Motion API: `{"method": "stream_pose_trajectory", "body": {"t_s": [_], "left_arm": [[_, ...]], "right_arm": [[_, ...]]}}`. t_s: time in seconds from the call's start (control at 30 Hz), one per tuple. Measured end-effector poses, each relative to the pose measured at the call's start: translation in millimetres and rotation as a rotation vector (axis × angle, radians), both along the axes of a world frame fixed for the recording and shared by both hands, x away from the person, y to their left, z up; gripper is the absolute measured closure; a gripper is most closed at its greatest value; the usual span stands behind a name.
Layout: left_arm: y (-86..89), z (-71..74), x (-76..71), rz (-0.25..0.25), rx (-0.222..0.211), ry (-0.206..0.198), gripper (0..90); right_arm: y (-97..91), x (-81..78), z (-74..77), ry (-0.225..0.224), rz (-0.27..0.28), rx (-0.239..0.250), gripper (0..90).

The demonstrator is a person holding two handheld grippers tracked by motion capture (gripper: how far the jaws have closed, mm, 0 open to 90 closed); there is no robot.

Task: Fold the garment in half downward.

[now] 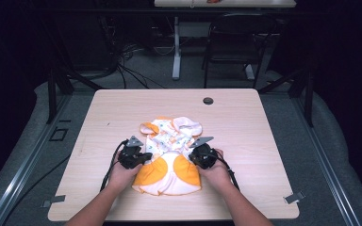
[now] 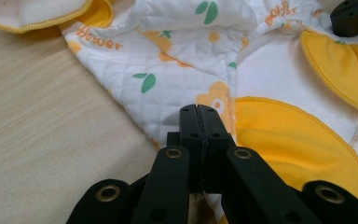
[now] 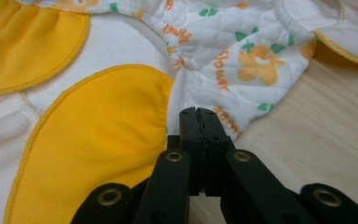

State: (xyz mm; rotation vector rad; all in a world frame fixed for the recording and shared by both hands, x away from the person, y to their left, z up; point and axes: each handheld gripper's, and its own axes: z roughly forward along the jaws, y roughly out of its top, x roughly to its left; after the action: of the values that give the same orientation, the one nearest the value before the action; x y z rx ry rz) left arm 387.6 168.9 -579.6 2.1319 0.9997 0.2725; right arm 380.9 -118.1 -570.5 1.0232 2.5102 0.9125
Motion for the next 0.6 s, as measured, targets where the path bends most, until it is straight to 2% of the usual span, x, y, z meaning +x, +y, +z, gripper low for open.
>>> {"method": "stream_pose_trajectory", "body": {"t_s": [0.2,0.3,0.43,0.6], "left_arm": [[0.4,0.3,-3.3,-0.018,0.011,-0.005,90.0],[2.8,-0.4,-7.3,-0.020,-0.005,0.004,90.0],[4.4,-1.2,-12.3,-0.022,-0.019,0.007,90.0],[5.5,-0.8,-19.8,-0.043,-0.014,0.012,90.0]], "right_arm": [[0.5,-4.1,0.3,0.001,0.023,-0.010,90.0],[0.8,-7.7,0.7,0.006,0.039,-0.015,90.0],[-0.4,-12.5,0.1,0.005,0.054,-0.005,90.0],[-3.4,-20.4,-0.4,0.013,0.069,0.009,90.0]]}}
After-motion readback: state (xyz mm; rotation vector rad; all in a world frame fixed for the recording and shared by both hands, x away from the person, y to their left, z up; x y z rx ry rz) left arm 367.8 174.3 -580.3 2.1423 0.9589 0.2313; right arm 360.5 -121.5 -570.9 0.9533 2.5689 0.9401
